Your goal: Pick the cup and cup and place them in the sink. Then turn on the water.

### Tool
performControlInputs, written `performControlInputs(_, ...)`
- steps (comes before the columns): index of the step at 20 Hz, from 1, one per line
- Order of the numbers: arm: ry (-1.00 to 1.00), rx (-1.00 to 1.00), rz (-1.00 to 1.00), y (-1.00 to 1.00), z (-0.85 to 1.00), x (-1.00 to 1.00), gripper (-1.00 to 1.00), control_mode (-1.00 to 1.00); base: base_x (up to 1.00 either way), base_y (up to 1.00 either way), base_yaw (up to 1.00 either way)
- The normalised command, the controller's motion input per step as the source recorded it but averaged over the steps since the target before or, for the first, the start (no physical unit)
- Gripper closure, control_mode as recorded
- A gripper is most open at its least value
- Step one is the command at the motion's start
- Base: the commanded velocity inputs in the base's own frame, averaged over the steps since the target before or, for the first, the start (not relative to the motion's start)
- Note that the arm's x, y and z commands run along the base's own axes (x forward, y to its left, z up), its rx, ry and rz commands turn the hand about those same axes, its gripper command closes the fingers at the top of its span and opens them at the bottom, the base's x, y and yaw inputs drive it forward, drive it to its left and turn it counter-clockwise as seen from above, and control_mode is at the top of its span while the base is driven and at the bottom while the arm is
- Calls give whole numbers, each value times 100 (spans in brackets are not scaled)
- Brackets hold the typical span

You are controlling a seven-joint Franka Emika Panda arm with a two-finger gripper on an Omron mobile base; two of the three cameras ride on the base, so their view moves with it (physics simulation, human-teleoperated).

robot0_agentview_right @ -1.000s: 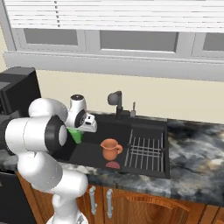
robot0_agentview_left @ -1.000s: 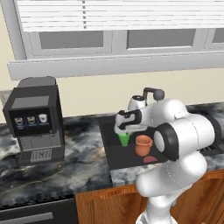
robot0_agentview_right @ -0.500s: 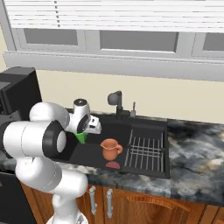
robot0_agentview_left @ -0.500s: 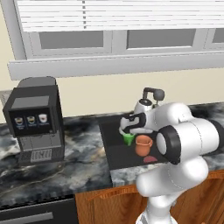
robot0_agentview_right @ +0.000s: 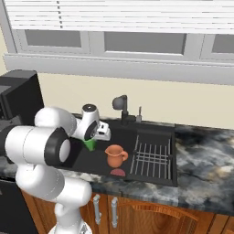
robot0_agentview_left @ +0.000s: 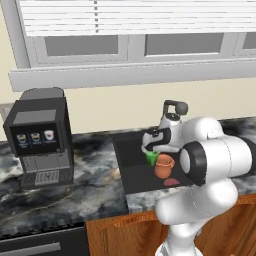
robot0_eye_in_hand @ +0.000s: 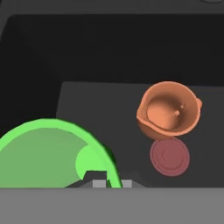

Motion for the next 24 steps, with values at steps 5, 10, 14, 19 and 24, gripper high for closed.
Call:
performControlInputs(5, 0, 0, -1, -1, 2, 14, 100, -100, 0, 0, 0)
performControlInputs(10, 0, 0, 0, 0, -7, 22, 100, -100, 0, 0, 0)
performControlInputs(14, 0, 0, 0, 0, -29, 18, 100, -100, 0, 0, 0)
performControlInputs(19, 0, 0, 0, 5, -39, 1, 100, -100, 0, 0, 0)
performControlInputs(24, 0, 0, 0, 19, -36, 0, 100, -100, 0, 0, 0)
